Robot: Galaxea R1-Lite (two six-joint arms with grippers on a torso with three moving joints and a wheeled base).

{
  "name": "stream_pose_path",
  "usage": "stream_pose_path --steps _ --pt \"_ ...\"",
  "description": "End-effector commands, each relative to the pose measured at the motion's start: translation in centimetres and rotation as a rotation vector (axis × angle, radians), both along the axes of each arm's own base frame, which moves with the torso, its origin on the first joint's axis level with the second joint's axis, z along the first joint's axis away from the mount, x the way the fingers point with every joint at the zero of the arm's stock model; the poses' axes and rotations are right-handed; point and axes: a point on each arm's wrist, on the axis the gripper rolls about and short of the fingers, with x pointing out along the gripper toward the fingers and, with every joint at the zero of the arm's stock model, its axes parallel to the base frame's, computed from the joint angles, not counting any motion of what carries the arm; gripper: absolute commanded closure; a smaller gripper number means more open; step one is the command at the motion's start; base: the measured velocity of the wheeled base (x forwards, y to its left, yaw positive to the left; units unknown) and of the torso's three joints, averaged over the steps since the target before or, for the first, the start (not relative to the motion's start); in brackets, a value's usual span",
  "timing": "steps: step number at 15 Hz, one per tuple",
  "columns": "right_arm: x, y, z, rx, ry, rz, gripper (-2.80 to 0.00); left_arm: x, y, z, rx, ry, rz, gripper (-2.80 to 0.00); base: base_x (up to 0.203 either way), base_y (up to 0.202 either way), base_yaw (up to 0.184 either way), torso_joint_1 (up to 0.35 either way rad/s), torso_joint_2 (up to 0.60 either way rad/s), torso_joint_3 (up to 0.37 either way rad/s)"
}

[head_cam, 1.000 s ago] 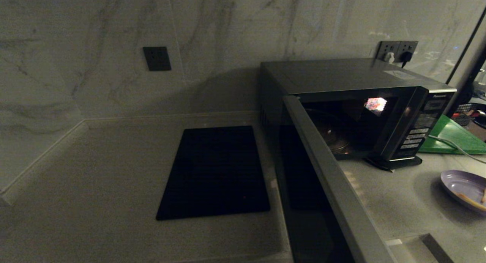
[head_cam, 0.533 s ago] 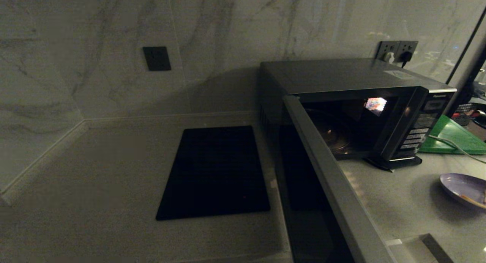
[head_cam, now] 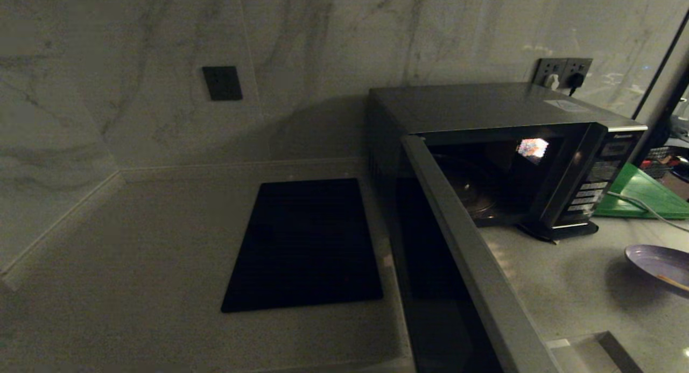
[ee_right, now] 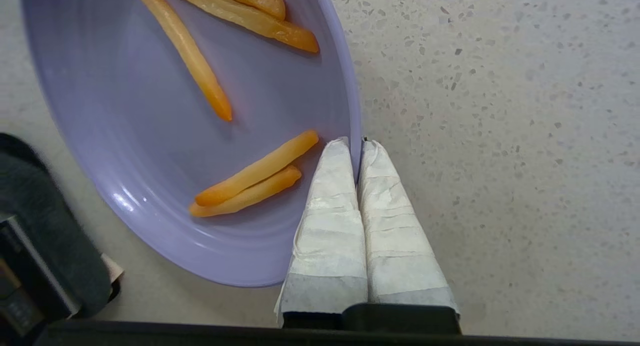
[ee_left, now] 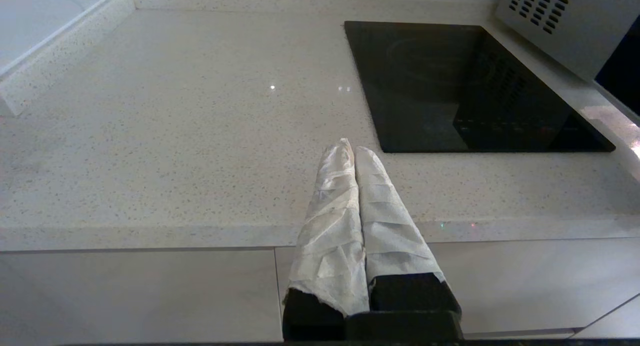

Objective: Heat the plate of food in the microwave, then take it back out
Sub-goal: Put the plate in the microwave oven

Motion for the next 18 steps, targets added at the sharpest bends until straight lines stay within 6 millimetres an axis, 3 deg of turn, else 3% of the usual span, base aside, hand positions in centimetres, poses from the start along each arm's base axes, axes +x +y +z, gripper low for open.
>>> stream_pose_path --steps 1,6,12,18 --pt "-0.4 0.4 0.8 -0.009 -0.011 -0.004 0.0 0.0 0.0 0.0 -0.001 0.001 0.001 0.0 0.0 0.0 0.0 0.0 0.0 0.0" --pt "-1.9 2.1 2.4 0.0 -0.051 0.05 0.0 0.0 0.0 0.0 -0.001 0.001 0.001 0.0 0.0 0.0 0.0 0.0 0.0 0.0" --pt "-5.5 6.9 4.5 0.027 -0.111 0.247 0.0 0.0 0.0 0.0 -0.001 0.001 0.001 0.0 0.0 0.0 0.0 0.0 0.0 0.0" --pt "-4.7 12.6 5.3 0.053 -0.159 0.509 0.0 0.0 0.0 0.0 -0.001 0.001 0.001 0.0 0.0 0.0 0.0 0.0 0.0 0.0"
